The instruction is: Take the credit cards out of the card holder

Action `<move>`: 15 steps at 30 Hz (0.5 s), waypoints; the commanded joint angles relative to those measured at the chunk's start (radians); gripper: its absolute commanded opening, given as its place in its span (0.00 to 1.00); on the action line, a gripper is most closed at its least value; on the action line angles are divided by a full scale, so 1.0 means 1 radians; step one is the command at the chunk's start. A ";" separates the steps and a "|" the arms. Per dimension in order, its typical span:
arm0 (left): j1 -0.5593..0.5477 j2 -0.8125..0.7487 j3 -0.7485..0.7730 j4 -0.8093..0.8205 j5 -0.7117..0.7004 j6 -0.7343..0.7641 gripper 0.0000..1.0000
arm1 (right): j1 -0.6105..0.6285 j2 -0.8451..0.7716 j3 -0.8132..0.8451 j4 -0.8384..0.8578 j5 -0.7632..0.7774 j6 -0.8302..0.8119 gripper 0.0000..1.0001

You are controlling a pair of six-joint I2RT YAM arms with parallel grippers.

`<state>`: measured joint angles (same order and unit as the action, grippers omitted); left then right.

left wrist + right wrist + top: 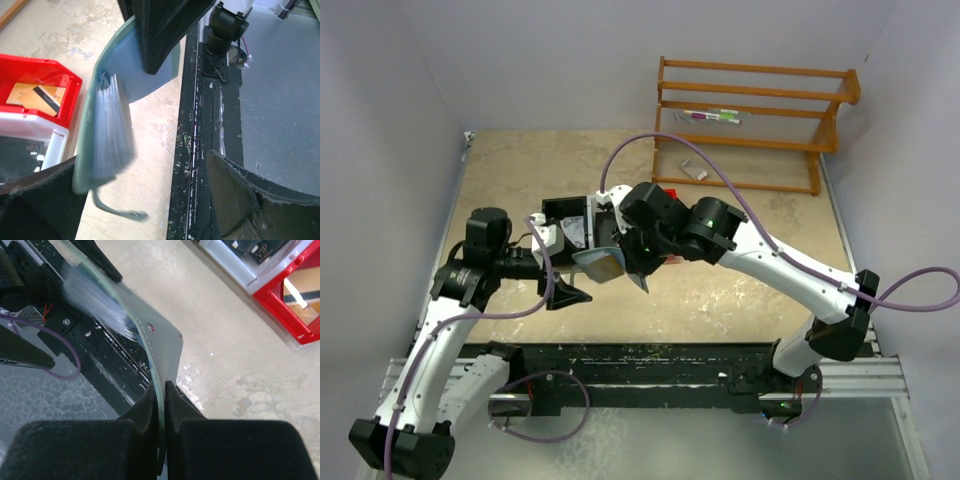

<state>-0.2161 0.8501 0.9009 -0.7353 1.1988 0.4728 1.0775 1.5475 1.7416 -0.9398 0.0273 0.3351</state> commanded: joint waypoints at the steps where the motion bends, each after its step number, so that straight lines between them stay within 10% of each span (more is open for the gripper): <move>1: 0.006 -0.025 -0.052 0.241 -0.073 -0.315 0.93 | -0.005 -0.004 0.108 -0.110 0.050 0.061 0.00; 15: 0.006 0.077 -0.069 0.460 0.085 -0.519 0.88 | -0.092 -0.080 0.051 0.055 -0.304 0.034 0.00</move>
<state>-0.2161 0.9264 0.8131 -0.3946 1.2129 0.0494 1.0309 1.5501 1.8080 -0.9958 -0.1097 0.3721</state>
